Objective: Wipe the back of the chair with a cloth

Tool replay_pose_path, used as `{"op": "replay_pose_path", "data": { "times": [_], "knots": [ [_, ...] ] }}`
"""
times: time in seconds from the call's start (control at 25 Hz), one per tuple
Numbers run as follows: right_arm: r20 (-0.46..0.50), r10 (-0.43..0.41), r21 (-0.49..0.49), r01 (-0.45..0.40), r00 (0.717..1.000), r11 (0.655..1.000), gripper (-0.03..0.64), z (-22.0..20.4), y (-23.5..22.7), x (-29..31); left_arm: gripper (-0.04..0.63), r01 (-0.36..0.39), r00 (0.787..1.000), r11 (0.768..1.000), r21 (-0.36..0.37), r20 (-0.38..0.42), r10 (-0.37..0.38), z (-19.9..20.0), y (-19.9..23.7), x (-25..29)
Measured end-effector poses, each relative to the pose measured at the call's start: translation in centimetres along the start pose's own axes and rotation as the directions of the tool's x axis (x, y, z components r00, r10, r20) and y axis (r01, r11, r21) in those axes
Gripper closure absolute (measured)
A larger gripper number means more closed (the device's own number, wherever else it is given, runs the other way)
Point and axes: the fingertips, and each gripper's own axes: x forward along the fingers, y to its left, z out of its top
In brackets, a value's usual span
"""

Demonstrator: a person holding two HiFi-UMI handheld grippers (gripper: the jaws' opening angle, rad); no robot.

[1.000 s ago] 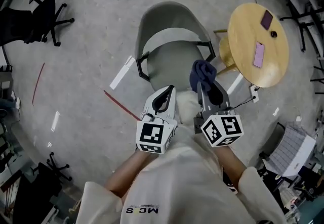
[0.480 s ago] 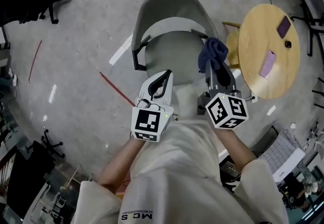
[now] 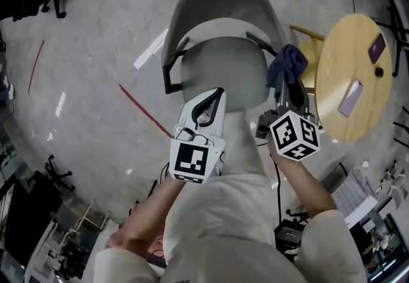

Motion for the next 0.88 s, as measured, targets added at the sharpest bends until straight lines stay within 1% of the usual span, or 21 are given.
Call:
{"op": "replay_pose_path", "data": {
  "times": [0.2, 0.32, 0.48, 0.64, 0.88],
  "knots": [
    [0.035, -0.036, -0.025, 0.036, 0.999, 0.999, 0.551, -0.6, -0.9, 3.4, 0.594, 0.014, 1.0, 1.0, -0.011, 0.001, -0.014, -1.7, 0.8, 2.5],
    [0.059, -0.049, -0.022, 0.05, 0.997, 0.998, 0.551, -0.5, -0.9, 5.4, 0.594, -0.004, 1.0, 1.0, -0.028, 0.007, 0.004, -2.1, 2.1, 3.3],
    [0.087, -0.063, -0.023, 0.065, 0.994, 0.998, 0.549, -0.1, -0.9, 7.7, 0.594, -0.043, 0.999, 0.997, -0.07, 0.01, 0.043, -2.9, 3.8, 4.4],
    [0.095, -0.061, -0.031, 0.064, 0.994, 0.997, 0.546, -0.2, -0.9, 9.9, 0.594, -0.062, 0.998, 0.994, -0.091, 0.004, 0.062, -3.5, 4.9, 5.9],
    [0.083, -0.035, -0.045, 0.039, 0.996, 0.998, 0.546, -0.8, -0.3, 12.5, 0.594, -0.059, 0.998, 0.994, -0.093, 0.014, 0.06, -2.9, 5.8, 8.1]
  ]
}}
